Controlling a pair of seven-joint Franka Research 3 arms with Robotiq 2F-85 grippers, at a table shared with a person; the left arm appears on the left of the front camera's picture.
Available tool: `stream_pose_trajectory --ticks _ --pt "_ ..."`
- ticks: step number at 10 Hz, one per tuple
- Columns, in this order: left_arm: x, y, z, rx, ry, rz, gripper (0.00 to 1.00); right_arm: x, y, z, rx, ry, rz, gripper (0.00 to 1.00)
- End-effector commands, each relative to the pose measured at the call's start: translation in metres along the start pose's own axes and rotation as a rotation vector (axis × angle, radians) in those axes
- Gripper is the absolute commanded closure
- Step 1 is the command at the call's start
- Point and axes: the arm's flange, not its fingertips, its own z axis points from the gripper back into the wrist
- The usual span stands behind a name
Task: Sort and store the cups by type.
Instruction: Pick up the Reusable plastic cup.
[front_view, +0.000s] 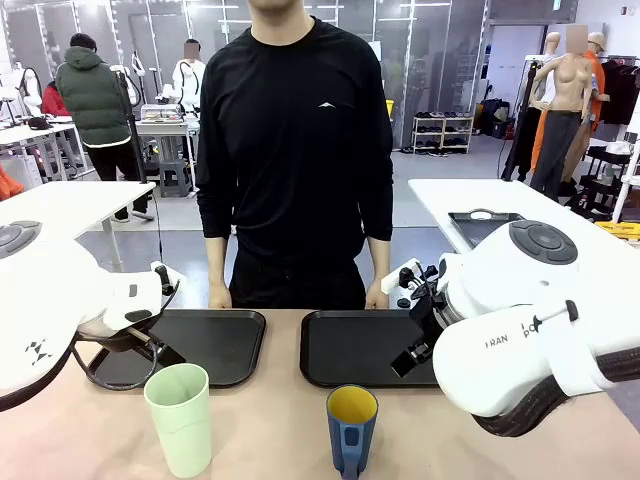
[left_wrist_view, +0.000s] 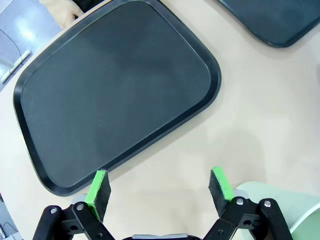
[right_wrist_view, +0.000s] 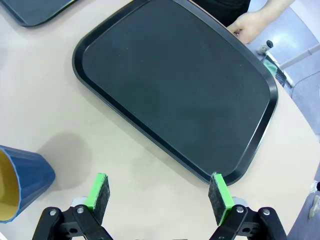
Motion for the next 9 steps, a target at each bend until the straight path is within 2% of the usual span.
stream_pose_trajectory --ticks 1,9 --pt "0.0000 0.0001 0.0000 0.000 0.000 0.001 0.00 0.0000 -0.0001 0.0000 0.001 0.000 -0.003 0.00" --pt "0.0000 0.0001 0.0000 0.000 0.000 0.001 0.00 0.0000 -0.0001 0.0000 0.001 0.000 -0.003 0.00"
